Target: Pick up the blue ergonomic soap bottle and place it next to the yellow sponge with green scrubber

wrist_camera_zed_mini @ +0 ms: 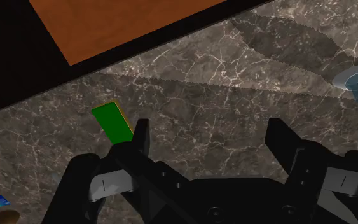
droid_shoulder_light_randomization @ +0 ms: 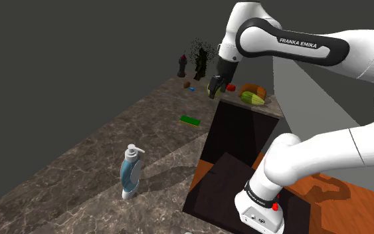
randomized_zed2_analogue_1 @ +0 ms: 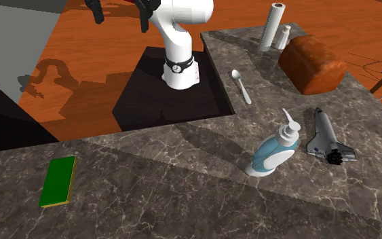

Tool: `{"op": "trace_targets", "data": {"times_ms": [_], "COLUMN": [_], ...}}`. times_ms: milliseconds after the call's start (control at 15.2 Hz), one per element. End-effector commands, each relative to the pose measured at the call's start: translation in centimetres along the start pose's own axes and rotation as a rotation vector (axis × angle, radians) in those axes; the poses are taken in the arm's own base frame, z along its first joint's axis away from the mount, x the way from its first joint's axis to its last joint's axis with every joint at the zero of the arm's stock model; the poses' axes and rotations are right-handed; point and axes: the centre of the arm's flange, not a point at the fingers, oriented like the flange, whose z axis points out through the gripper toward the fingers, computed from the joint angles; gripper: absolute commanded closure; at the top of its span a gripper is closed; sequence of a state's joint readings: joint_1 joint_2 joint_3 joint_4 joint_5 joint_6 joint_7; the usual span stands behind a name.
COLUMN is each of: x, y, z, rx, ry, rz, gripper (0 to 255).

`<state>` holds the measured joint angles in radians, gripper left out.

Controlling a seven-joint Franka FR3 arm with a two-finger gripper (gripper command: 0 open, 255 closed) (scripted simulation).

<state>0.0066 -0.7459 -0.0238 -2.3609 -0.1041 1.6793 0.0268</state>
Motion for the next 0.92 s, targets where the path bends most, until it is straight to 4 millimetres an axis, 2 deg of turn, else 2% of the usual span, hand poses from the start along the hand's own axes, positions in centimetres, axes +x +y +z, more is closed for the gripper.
{"op": "trace_targets", "data": {"times_ms": [0, 858], "x": [0.0, 4.3], "y": [0.0, -16.2], "z": [0.0, 4.2], "rx": [0.0, 0.011], "ry": [0.0, -0.087], "rz": [0.0, 0.002], "gripper": [0, 0]}}
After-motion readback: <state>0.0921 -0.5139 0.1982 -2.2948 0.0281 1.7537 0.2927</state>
